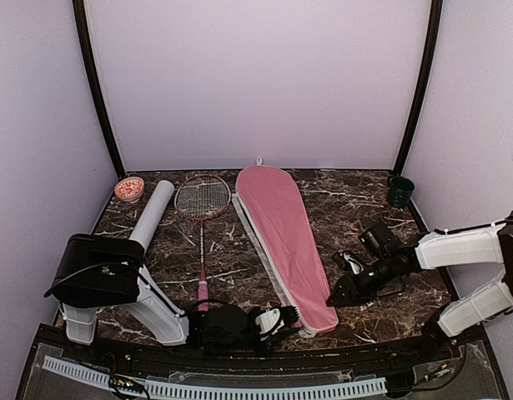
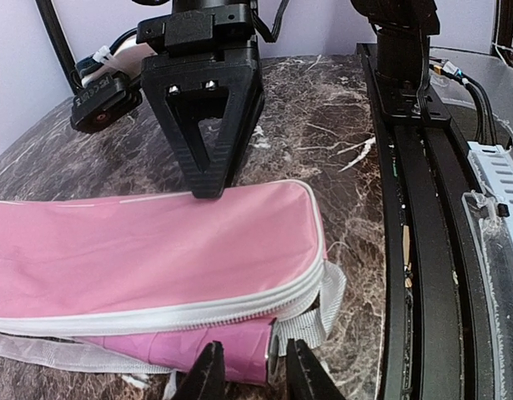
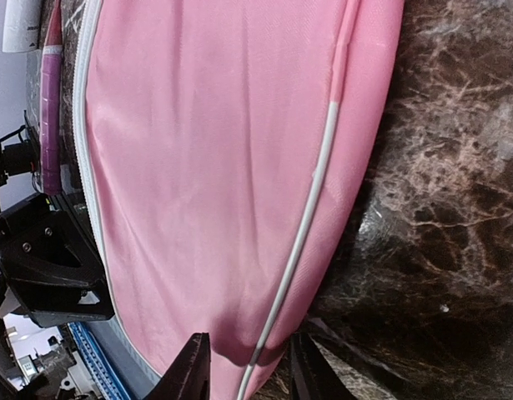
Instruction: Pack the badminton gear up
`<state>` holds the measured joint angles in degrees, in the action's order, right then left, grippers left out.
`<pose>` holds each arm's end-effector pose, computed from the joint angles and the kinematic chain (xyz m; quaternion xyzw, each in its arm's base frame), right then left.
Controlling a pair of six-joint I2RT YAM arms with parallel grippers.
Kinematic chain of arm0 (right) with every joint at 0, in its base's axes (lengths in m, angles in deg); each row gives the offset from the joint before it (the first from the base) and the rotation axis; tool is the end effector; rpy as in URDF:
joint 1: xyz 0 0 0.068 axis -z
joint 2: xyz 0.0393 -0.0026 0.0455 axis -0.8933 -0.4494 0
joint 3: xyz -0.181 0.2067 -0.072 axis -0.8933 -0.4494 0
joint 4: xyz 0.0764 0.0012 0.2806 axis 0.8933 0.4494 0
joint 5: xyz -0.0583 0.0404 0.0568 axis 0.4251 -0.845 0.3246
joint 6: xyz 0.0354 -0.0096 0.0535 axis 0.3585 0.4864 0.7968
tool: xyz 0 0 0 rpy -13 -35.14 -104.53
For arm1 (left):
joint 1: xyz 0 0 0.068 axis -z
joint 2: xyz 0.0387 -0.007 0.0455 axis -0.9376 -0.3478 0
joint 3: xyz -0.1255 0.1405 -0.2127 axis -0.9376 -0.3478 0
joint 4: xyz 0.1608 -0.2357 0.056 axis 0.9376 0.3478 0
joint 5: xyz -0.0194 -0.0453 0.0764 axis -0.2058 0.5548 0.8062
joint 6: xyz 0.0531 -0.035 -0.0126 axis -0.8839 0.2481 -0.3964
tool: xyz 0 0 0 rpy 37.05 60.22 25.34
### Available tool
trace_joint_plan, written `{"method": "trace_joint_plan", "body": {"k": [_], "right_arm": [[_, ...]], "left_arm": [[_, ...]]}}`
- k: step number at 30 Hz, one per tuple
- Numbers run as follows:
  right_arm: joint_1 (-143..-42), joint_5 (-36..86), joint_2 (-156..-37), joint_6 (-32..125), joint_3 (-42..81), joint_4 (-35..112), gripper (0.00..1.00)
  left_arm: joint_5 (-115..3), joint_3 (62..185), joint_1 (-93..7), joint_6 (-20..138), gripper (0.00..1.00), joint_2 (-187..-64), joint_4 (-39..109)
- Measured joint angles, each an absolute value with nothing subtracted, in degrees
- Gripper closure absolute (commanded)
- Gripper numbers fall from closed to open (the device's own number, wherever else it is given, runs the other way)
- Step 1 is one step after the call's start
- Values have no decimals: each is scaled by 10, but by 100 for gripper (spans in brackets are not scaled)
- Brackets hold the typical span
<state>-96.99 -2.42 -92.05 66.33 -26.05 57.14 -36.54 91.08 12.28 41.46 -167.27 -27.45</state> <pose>0.1800 0.1550 0.1147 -0.1199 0.9277 0.3530 0.0216 0.0640 -0.3802 0.0774 0.4946 0.6009 -0.3215 0.5393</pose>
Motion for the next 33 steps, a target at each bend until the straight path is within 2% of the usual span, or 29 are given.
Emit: {"method": "trace_joint_plan", "body": {"k": [6,14,23,33], "right_arm": [[-972,-46,-933,672,-270,540,75],[-973,-54,-945,673,-273,523,76],[-977,-63,-952,673,-274,512,76],[-995,-65,-957,673,-274,495,77]], "left_arm": [[-362,912,123,424,73,-1675,-274],[-351,887,130,436,62,-1674,-267],[-334,886,139,437,77,-1674,-261],[-325,923,132,422,81,-1695,-260]]}}
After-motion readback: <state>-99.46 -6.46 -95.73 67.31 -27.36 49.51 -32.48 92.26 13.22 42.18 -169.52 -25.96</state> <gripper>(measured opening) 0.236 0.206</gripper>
